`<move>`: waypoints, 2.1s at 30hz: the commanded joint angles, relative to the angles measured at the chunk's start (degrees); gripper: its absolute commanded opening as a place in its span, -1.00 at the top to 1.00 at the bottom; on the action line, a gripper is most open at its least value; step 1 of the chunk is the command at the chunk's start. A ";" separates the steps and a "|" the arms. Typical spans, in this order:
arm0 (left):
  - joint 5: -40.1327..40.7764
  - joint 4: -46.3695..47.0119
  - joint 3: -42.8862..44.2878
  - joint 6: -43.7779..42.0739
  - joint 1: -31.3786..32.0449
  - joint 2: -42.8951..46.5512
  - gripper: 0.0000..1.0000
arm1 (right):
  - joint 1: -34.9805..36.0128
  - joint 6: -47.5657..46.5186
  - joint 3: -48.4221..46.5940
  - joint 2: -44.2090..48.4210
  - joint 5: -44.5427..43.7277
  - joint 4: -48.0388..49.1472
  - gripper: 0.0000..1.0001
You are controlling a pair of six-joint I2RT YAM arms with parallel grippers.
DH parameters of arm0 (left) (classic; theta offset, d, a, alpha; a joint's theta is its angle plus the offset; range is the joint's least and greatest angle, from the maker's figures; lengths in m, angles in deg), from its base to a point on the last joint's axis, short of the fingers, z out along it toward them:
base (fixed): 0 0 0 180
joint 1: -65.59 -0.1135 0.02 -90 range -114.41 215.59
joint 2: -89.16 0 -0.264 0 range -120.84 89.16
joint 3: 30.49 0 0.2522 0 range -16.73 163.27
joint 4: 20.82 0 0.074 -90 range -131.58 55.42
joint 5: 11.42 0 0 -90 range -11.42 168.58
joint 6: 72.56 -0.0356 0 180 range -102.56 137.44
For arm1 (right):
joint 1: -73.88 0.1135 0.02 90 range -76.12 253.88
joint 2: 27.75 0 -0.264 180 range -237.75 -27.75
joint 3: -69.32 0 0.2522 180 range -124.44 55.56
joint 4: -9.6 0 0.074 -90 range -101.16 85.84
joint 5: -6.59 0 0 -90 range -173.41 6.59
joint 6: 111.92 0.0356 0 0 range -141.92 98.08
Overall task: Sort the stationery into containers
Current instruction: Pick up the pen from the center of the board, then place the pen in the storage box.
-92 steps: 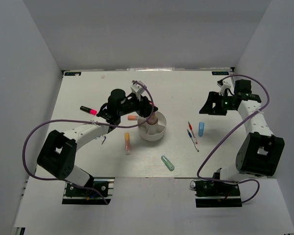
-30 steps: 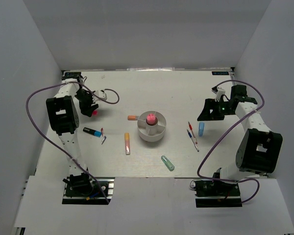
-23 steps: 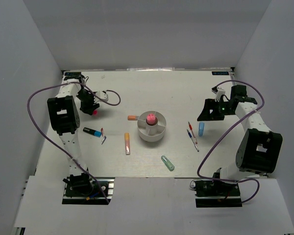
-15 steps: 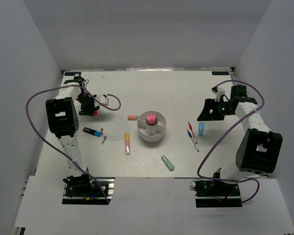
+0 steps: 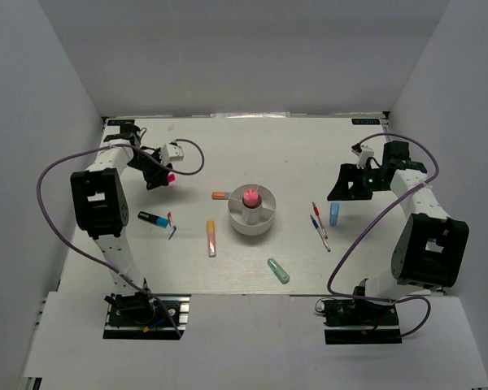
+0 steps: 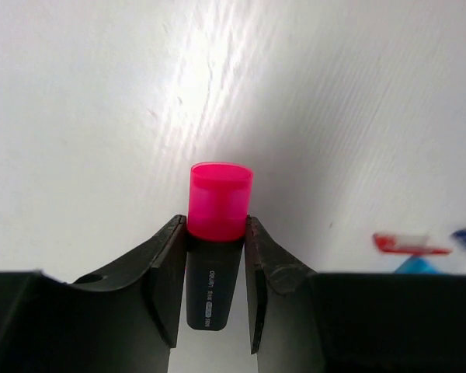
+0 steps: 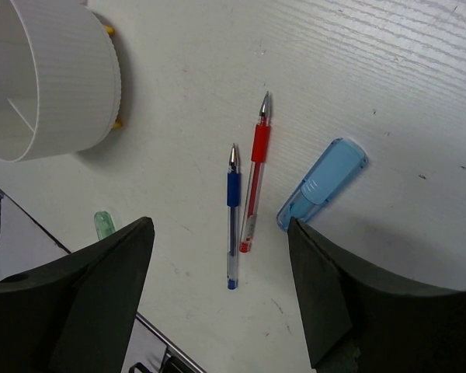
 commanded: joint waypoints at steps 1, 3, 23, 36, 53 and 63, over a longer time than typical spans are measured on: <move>-14.15 3.59 0.59 12.46 0.33 8.44 1.00 | 0.03 0.35 -1.31 0.15 0.21 -1.04 -0.51; -21.17 4.47 1.12 19.49 -0.28 10.72 1.00 | 0.12 0.09 -2.10 0.23 -0.14 -1.65 -0.51; -35.00 132.33 -38.61 137.29 5.51 22.97 1.00 | 0.03 1.84 -3.60 -1.88 1.44 -1.39 -0.52; -30.78 111.59 -35.27 114.75 16.33 19.87 1.00 | 0.12 1.76 -3.33 -2.40 1.00 -1.39 -0.52; -31.30 119.08 -33.16 119.99 22.03 9.59 0.99 | 0.03 1.23 -2.54 -2.14 1.17 -1.30 -0.52; -30.69 119.35 -33.15 118.33 23.71 7.04 0.83 | 0.03 1.23 -3.07 -2.32 1.09 -1.57 -0.52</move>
